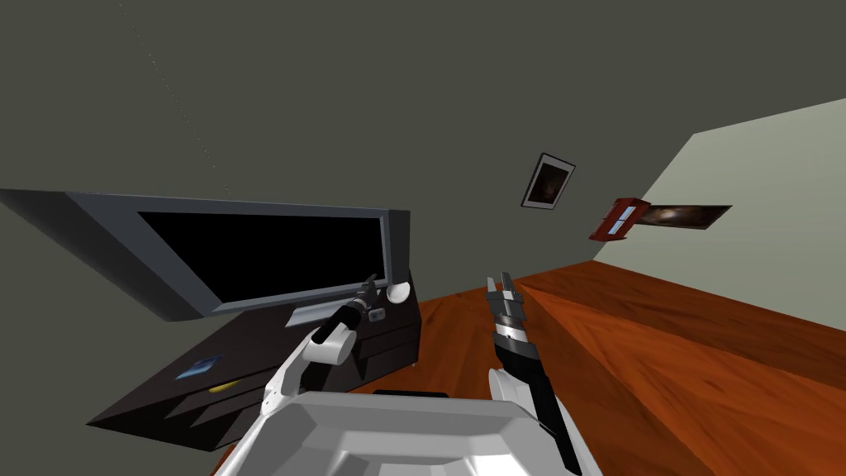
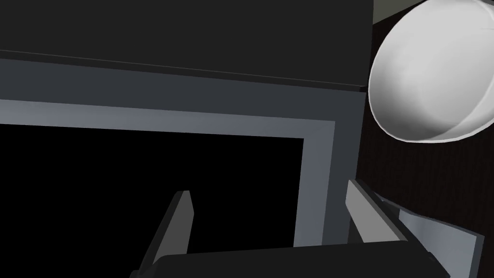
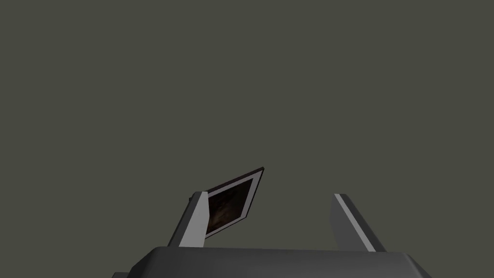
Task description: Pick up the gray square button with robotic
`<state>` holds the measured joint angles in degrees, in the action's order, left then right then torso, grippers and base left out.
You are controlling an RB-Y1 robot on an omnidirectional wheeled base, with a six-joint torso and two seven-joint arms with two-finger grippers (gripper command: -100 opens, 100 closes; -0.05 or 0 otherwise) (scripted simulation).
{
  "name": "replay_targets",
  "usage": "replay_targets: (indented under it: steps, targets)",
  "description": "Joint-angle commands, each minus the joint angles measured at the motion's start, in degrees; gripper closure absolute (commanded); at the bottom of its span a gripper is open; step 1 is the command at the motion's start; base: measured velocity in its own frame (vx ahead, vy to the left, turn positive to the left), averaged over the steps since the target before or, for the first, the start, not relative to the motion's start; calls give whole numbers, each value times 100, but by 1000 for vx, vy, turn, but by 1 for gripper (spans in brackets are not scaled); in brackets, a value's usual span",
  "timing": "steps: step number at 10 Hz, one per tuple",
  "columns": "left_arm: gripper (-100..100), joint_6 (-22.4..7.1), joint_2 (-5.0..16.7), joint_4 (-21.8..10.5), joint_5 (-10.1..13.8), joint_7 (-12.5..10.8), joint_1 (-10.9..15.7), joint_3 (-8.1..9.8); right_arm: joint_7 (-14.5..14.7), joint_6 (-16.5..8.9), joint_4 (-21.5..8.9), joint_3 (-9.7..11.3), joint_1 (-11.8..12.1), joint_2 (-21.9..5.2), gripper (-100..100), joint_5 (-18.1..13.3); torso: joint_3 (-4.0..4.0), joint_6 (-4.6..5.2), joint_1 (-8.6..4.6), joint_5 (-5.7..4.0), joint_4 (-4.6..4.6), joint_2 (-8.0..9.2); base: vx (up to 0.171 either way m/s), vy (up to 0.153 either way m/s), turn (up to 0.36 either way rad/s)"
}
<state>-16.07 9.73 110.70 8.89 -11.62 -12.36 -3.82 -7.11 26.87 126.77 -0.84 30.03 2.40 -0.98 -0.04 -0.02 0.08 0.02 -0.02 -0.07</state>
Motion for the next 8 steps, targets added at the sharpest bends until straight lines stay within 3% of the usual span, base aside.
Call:
replay_targets:
  steps: [1, 8]
  targets:
    - [-100, -286, 24, -141, 70, -116, 138, -17, 0, 0, 0, 0, 0, 0, 0, 0, 0, 0, 0, 0, 0, 0, 6, 30, -31]
    - [-100, -1396, 88, -630, 251, -418, 548, -62, 0, 0, 0, 0, 0, 0, 0, 0, 1, 0, 2, 0, 0, 1, 9, 27, -31]
